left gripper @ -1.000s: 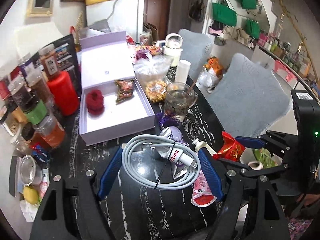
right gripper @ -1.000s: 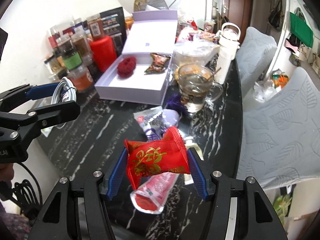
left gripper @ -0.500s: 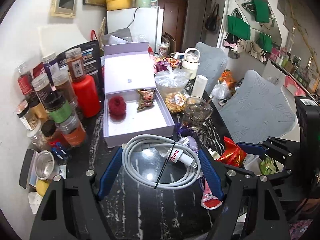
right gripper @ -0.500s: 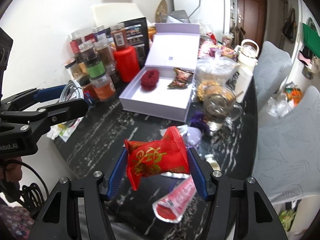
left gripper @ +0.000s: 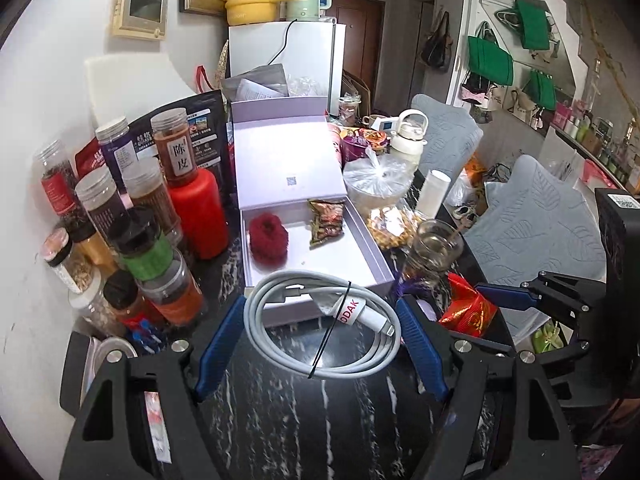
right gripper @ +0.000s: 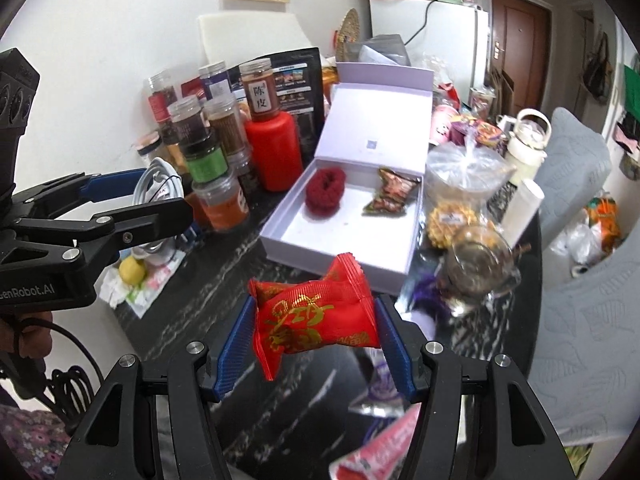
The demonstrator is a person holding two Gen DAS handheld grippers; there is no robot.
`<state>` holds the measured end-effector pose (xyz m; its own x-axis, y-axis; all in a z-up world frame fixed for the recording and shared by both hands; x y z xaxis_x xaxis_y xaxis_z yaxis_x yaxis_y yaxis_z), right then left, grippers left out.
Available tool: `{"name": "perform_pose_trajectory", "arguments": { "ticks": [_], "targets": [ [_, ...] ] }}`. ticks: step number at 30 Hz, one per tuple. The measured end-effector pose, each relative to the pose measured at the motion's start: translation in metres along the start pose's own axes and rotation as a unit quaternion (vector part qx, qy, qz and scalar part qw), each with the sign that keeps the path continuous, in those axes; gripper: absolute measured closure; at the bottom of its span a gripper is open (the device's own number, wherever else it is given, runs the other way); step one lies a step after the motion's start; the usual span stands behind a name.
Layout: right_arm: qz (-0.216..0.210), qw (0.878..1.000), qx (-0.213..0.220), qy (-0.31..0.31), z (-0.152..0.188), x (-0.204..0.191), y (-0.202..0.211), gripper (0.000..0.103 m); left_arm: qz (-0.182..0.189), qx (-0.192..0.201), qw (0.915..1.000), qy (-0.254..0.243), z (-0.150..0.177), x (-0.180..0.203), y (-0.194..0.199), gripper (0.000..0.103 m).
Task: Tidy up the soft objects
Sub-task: 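Carry the white cable with the left gripper while the right gripper carries the candy packet to the box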
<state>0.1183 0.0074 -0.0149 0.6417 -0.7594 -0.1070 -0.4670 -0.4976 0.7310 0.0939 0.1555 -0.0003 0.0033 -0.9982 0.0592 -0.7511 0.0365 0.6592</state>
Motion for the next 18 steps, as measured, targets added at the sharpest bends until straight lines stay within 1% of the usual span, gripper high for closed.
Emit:
{"name": "perform_pose_trajectory", "arguments": {
  "ticks": [8,18],
  "targets": [
    [0.008,1.0,0.003,-0.001,-0.037,0.001,-0.028,0.043,0.011,0.01,0.9998,-0.014,-0.031,-0.025,-0.026,0.026],
    [0.025,1.0,0.002,-0.01,-0.08,0.011,-0.068,0.043,0.031,0.017,0.9989,-0.03,-0.064,-0.044,-0.063,0.026]
  ]
}}
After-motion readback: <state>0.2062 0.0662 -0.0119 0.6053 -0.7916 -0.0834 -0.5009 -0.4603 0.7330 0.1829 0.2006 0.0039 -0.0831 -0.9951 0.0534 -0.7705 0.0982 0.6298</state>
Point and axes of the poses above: each gripper's, at about its wrist camera, not at the fingertips, and y roughly against the way its jaws point, x to its right, z to its underside, the point moved 3 cm from there along -y, roughly the way its jaws point, and after that the axes turned 3 degrees about x, right-handed, at the moved point
